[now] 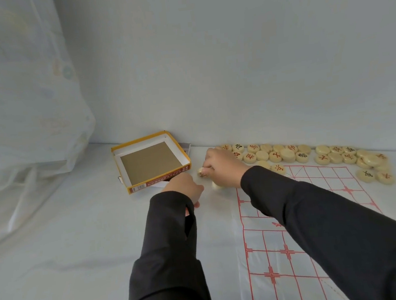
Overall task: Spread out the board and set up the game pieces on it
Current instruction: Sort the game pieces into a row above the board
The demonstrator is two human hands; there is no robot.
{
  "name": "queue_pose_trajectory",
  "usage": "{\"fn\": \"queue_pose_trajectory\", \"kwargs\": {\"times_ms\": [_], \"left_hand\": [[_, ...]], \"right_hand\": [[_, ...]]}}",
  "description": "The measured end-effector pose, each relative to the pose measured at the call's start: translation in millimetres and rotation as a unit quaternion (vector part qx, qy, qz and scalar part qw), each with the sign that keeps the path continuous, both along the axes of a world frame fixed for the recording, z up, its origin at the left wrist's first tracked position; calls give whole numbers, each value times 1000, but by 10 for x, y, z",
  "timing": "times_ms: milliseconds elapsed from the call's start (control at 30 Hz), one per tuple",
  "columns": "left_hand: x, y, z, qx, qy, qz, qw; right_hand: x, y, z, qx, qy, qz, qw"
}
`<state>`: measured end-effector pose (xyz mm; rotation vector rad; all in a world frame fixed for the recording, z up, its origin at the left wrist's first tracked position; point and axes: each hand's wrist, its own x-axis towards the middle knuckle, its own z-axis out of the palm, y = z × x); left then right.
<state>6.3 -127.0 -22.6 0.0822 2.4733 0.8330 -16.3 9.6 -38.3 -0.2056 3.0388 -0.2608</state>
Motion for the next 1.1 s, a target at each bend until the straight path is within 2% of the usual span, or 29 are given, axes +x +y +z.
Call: {"fn": "queue_pose_trajectory", "kwargs": {"times_ms": [133,233,300,367,500,567,633,667,700,767,967,1000,1100], "left_hand": [[60,69,-24,37,31,24,999],[60,92,-45,19,59,30,998],[34,90,-39,10,56,18,998],[-1,84,-38,11,57,18,998],[-2,97,-44,15,62,22,998],[-6,107,-56,13,64,23,998],[-18,121,-63,4,75,16,997],[-20,135,-59,-5,87,10,996],[-23,149,-48,-15,99,4,995],[-24,171,-24,-26,114,-3,993],[-32,203,-55,-33,126,-7,991],[-31,205,-55,-30,128,-8,991],[-30,227,-51,-22,127,-13,992]], "right_hand": [[-24,55,2,-69,30,-47,996],[-3,163,60,-61,86,-57,993],[51,275,103,-93,121,-76,985],[144,386,121,-150,121,-97,976],[277,440,0,-159,50,-51,985],[293,451,6,-263,16,-52,963],[269,526,55,-358,50,-99,927],[247,582,66,-376,78,-133,914],[221,635,57,-370,97,-160,910],[175,685,6,-323,96,-175,925],[-61,575,-114,-144,16,-104,984],[-76,545,-112,-149,7,-90,985],[19,544,-68,-243,-7,-65,968]]}}
